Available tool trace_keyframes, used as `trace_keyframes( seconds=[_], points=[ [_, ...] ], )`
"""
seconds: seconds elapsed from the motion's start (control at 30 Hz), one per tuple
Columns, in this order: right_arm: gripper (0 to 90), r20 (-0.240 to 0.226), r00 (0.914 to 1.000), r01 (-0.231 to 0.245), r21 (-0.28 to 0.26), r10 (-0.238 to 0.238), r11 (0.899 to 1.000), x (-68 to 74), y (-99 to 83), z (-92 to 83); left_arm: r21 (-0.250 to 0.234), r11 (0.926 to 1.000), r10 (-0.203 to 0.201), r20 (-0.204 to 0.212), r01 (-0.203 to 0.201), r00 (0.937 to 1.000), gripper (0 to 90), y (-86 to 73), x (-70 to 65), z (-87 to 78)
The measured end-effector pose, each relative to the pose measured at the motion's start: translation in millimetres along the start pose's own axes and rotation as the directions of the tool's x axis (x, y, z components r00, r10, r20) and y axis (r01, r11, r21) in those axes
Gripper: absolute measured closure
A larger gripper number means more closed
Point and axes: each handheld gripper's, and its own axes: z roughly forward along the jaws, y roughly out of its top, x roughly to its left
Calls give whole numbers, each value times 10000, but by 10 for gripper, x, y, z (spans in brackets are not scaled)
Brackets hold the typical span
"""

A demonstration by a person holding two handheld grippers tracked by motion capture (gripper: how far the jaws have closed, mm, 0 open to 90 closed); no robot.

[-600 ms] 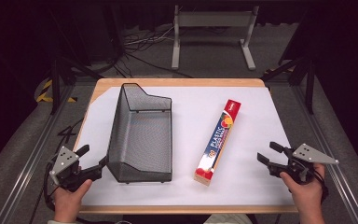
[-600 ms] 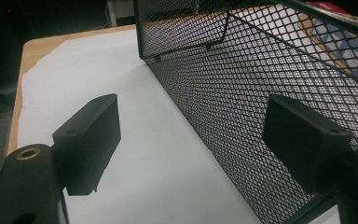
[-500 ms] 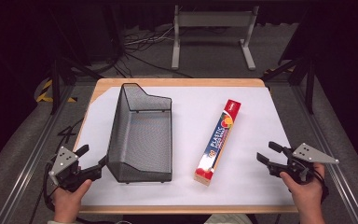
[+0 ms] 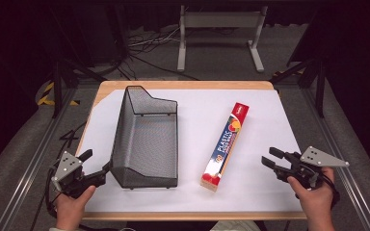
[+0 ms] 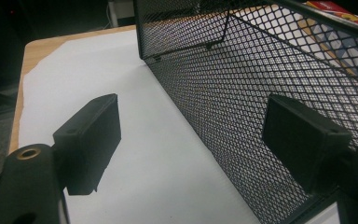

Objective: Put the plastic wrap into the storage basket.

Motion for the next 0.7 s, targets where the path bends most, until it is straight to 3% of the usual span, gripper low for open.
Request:
trace_keyframes(
  seconds=[0.23, 0.37, 0.5, 0.6, 0.7],
  points=[
    [557, -652, 9976, 254, 109, -246, 9996, 155, 121, 152, -1, 10000, 2, -53, -2, 10000, 204, -5, 3, -2],
    [569, -1133, 9935, 168, 230, -141, 9996, 264, 187, 246, 68, 9996, 282, -406, -280, 9988, 207, -17, -10, 17],
    [631, -1499, 9885, 278, 367, -220, 9989, 364, 254, 328, -20, 9984, 565, -546, -567, 9969, 207, -4, -42, 17],
    [667, -1580, 9868, 445, 483, -364, 9978, 414, 285, 376, -13, 9987, 510, -465, -511, 9976, 207, -11, -40, 12],
    [764, -1839, 9823, 474, 603, -356, 9971, 455, 320, 429, -42, 9993, 383, -426, -385, 9984, 207, -11, -29, 3]
  ],
)
